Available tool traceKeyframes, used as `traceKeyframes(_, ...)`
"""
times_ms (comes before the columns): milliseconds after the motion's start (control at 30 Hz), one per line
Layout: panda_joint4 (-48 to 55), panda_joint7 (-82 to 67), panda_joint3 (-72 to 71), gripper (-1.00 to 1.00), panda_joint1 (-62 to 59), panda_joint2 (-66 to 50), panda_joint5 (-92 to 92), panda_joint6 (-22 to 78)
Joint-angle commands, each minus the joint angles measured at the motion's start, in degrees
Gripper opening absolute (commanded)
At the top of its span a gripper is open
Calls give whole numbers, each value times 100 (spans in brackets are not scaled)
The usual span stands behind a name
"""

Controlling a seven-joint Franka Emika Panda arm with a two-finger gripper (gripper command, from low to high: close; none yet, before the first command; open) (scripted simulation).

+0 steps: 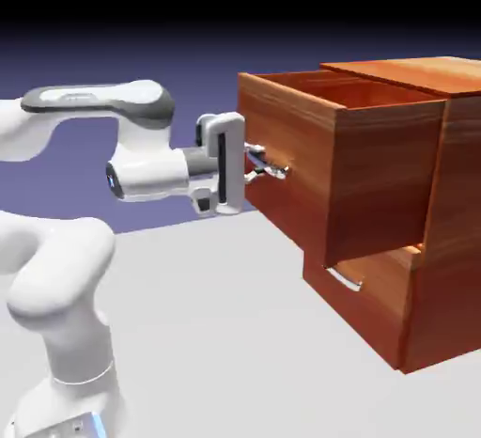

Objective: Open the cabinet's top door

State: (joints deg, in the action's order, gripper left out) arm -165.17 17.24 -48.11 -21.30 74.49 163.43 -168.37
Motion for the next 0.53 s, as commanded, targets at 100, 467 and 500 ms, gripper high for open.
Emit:
traceKeyframes(100, -305, 68, 227, -100, 832, 487, -156, -647)
traceKeyframes(467, -692, 19, 494, 100, 2709, 1553, -308, -2419)
traceKeyframes(500, -704, 2, 489, 100, 2903, 1662, -304, -2630)
